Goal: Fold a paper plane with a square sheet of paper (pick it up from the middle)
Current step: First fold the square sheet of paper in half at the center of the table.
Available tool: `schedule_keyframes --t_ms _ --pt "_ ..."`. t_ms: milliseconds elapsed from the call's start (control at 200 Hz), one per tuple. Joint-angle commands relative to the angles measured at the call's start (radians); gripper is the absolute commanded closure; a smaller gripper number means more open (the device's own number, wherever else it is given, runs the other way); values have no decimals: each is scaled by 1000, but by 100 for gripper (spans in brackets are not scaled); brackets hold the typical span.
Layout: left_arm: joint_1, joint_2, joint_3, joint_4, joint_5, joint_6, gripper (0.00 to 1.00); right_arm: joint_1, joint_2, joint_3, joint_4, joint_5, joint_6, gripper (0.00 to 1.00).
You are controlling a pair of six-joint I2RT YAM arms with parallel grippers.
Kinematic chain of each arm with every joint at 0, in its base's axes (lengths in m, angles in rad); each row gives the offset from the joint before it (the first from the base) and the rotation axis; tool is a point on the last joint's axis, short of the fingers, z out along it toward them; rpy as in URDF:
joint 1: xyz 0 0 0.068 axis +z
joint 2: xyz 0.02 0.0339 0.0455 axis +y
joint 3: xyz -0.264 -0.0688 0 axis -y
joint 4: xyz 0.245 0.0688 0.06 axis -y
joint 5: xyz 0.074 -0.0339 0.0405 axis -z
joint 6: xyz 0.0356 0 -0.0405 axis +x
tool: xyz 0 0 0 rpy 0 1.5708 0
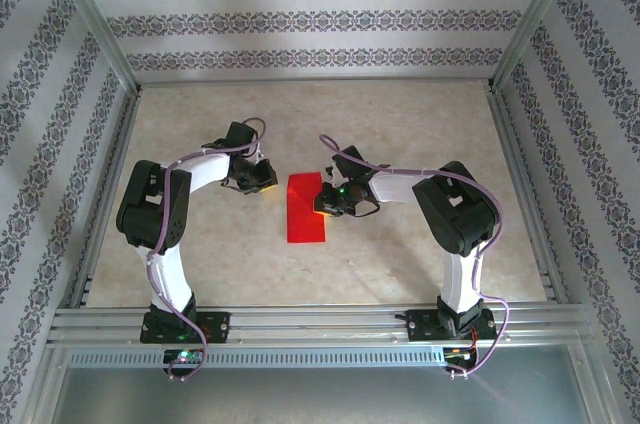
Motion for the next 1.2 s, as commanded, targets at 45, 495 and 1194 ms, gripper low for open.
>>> schedule_keyframes --t_ms 45,495,1194 --pt "-80 -70 23 22 78 7 86 -25 98 -84 -262 234 -20 88" --pt "-123 120 82 80 71 -17 90 -22 112 -79 -265 224 -20 89" --pt "50 77 87 121 52 105 91 -29 105 -71 -292 244 -44 89"
